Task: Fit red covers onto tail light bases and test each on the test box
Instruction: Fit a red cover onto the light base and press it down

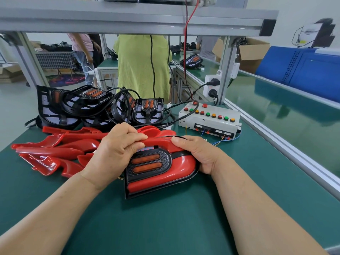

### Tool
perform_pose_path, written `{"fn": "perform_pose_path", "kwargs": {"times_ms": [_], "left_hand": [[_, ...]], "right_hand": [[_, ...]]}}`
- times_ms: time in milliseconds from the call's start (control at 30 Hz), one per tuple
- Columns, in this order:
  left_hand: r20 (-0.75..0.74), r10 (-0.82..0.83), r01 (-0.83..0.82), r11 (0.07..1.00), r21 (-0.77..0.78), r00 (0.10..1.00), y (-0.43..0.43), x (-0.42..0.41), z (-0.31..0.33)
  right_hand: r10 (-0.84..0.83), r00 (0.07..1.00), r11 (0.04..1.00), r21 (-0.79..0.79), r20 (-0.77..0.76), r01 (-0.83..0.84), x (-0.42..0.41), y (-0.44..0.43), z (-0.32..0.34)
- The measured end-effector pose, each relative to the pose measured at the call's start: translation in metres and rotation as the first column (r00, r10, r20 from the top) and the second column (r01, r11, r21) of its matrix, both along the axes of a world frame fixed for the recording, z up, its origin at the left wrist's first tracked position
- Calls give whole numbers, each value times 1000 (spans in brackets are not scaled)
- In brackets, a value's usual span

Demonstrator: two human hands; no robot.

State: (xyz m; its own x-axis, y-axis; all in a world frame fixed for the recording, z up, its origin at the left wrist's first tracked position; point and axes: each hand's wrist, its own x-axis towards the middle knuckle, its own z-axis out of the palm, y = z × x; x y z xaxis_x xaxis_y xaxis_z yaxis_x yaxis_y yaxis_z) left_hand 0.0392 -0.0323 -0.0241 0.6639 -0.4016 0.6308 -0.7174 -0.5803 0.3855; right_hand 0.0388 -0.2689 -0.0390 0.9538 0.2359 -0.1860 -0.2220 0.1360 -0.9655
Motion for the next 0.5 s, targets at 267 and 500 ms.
{"fn": "perform_pose_path", "kwargs": {"times_ms": [267,500], "left_hand": [[-59,3,-8,996,-84,998,-1,-2,-4],[-185,-6,-30,980,-196,983,1,2,-11]], "right_hand": [[-12,1000,1000,-7,3,12,-1,1,1],[-58,998,998,-17,-35,58,-2,3,3]]}}
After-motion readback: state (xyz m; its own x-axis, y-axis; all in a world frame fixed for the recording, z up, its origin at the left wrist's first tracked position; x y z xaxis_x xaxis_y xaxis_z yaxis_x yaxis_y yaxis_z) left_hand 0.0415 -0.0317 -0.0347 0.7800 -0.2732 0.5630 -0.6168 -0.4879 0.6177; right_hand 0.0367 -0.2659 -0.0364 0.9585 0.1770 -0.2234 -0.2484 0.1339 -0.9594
